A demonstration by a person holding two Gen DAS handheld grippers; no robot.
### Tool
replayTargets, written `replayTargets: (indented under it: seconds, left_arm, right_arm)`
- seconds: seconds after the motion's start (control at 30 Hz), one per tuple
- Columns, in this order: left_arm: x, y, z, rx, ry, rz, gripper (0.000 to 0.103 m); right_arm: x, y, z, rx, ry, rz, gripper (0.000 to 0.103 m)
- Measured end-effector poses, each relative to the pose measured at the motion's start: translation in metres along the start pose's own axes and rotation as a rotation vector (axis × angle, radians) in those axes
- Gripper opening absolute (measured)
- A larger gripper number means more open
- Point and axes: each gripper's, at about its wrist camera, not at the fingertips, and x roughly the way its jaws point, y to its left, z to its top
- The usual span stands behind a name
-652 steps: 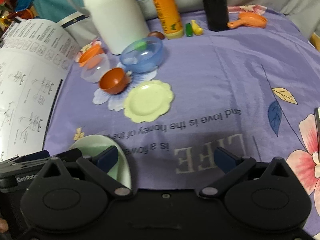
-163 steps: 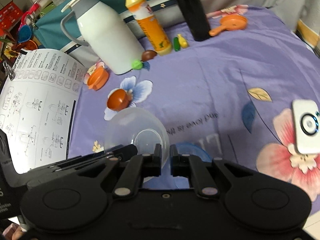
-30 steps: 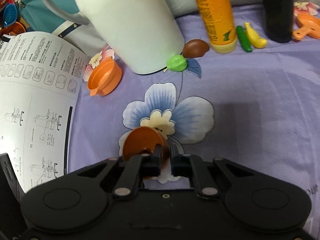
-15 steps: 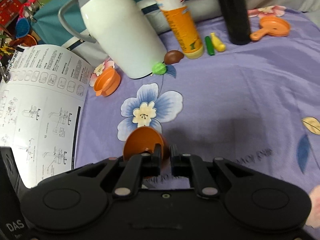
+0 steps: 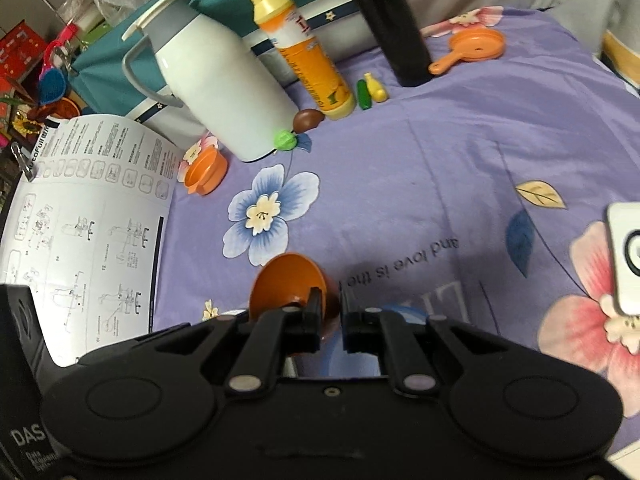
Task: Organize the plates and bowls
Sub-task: 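Carry the orange bowl with both tools and lower it into the clear bowl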
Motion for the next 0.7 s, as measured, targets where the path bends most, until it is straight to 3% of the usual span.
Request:
replayTargets:
  seconds: [0.37,0.7]
  left_arm:
    - [-0.002,-0.018,-0.019,0.035,0.025,-0.026,0.013]
    - [0.015,-0.025,-0.029,0.058,0.080,-0.010,0.013]
  right_arm:
    - [-0.021,-0.025,-0.025,0.050,-0.001,0.005,0.010]
    - [-0.011,-0.042,-0.038,0.089,0.038,0.002,0.011]
